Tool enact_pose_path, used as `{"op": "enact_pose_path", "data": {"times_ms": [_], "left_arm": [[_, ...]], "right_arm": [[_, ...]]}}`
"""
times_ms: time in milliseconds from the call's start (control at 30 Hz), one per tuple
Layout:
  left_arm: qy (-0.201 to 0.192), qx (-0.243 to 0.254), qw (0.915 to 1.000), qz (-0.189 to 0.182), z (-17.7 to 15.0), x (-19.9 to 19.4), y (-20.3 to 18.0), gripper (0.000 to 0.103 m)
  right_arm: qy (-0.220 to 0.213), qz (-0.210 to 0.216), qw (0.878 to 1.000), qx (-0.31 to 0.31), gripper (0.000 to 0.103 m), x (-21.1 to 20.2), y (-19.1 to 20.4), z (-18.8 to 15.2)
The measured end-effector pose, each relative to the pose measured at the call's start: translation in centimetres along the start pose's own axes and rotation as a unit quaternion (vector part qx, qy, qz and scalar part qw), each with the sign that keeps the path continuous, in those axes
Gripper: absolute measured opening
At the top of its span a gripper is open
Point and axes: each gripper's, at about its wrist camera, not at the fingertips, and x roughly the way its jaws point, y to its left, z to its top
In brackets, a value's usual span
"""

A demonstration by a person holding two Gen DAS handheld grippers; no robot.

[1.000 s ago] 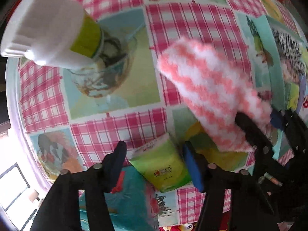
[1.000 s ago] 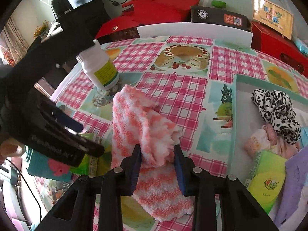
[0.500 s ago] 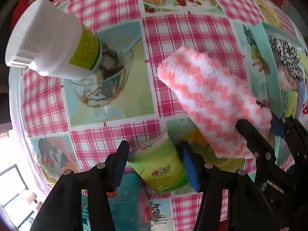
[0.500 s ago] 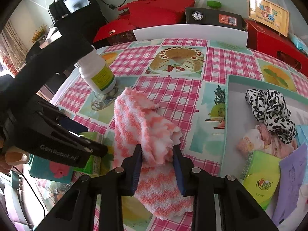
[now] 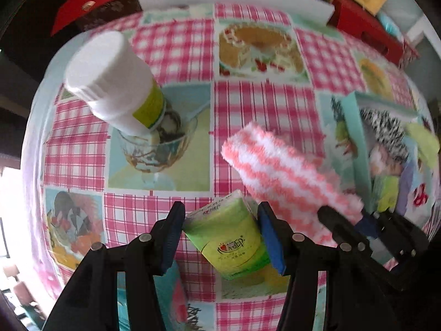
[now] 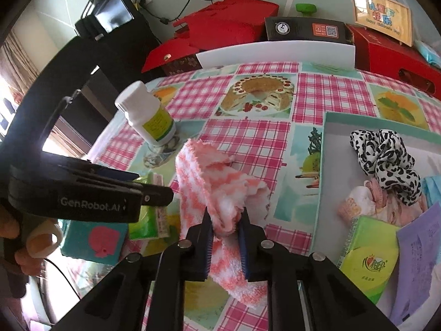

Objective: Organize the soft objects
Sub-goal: 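Lift and carry the tissue pack and striped towel with both tools over the tray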

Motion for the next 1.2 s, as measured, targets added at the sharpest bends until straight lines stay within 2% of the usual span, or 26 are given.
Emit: {"op": "enact_pose_path", "data": {"times_ms": [167, 400, 467, 567, 767, 967, 1200], "left_arm": [[-0.046, -0.061, 0.9962, -0.041, -1.5, -1.4, 0.9, 0.056], [-0.124, -0.144, 0.9796, -0.065, -4.4, -3.1, 1.6, 0.056], [-0.131, -0.145, 0.9779, -0.074, -4.2, -3.3, 1.3, 0.056], [-0.154, -0.139, 0.9761, -0.066, -4.0, -4.4, 0.8, 0.056], [-0.201, -0.15, 0.9659, -0.063, -4.3, -6.8, 0.3, 0.056], [-0.24, -0.137, 0.9584, -0.071, -4.1, -9.1, -0.8, 0.056], [-0.269, -0.112, 0.9531, -0.081, -4.2, -11.3, -2.5, 0.056]], "right_arm": [[-0.004, 0.013, 1.0, 0.009, 0.017, -0.6, -0.6, -0.1], [-0.013, 0.028, 0.999, 0.02, 0.017, -1.2, -1.2, -0.1], [-0.016, 0.028, 0.999, 0.019, 0.017, -1.5, -1.2, -0.1], [-0.025, 0.031, 0.999, 0.022, 0.017, -2.1, -1.4, 0.1], [-0.066, 0.037, 0.997, 0.029, 0.017, -4.7, -1.9, 0.7], [-0.132, 0.035, 0.99, 0.031, 0.017, -9.2, -2.2, 1.5], [-0.222, 0.009, 0.974, 0.046, 0.017, -16.3, -3.6, 1.4]]}}
